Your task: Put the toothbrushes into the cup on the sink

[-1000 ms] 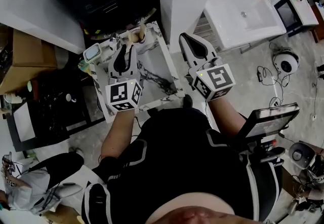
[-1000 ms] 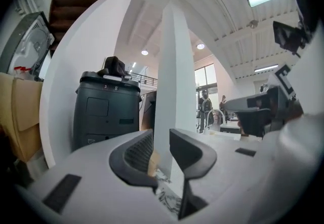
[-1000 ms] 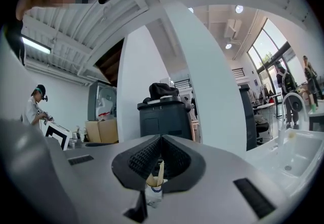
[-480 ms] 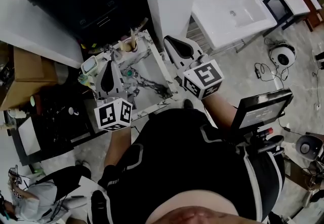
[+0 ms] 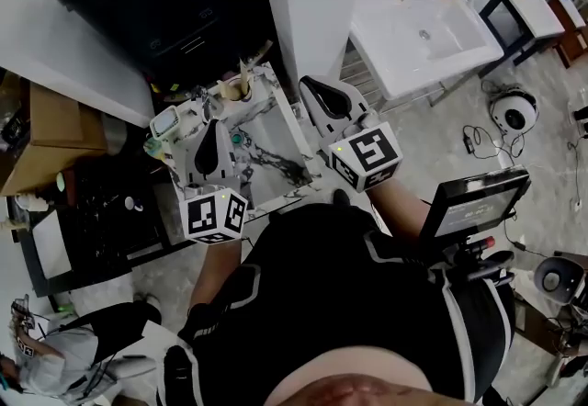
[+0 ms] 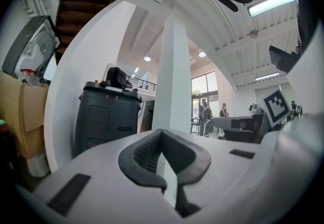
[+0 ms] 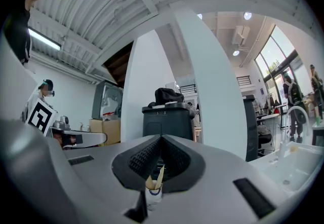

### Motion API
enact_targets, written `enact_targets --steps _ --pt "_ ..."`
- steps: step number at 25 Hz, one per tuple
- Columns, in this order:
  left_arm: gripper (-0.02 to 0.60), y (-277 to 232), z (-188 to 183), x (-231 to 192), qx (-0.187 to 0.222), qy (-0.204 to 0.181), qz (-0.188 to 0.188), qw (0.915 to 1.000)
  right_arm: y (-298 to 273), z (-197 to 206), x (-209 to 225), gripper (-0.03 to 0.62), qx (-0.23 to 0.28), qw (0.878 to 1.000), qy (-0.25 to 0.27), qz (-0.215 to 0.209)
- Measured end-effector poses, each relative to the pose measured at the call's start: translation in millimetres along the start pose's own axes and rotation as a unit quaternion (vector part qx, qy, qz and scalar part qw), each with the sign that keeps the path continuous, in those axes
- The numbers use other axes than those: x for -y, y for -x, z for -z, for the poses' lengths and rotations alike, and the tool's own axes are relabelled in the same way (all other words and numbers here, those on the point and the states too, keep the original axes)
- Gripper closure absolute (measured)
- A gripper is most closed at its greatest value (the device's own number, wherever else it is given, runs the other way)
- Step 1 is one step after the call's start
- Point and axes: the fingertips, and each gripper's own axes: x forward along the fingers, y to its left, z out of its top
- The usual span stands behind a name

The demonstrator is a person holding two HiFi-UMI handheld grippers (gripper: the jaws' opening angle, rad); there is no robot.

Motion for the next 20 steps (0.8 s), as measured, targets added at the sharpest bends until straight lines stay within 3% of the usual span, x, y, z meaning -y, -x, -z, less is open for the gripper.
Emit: enact_targets --steps 13,17,20 --pt "0.577 2.4 -10.1 -2.0 0.014 -0.015 -0.031 0.9993 -2.4 -2.5 0.6 0.571 0.009 1.0 -0.005 -0.01" --pt "0.577 7.0 -14.7 -15.3 0.026 -0.02 -0.058 0.9977 -5.4 -3.6 -2.4 0.571 0.016 1.0 -0.012 -0.022" --pt "0.577 4.4 -17.0 -16.8 0.028 -0.021 -0.058 0.9977 -5.4 -3.3 2.7 0.571 0.013 1.0 -0.009 -0.01"
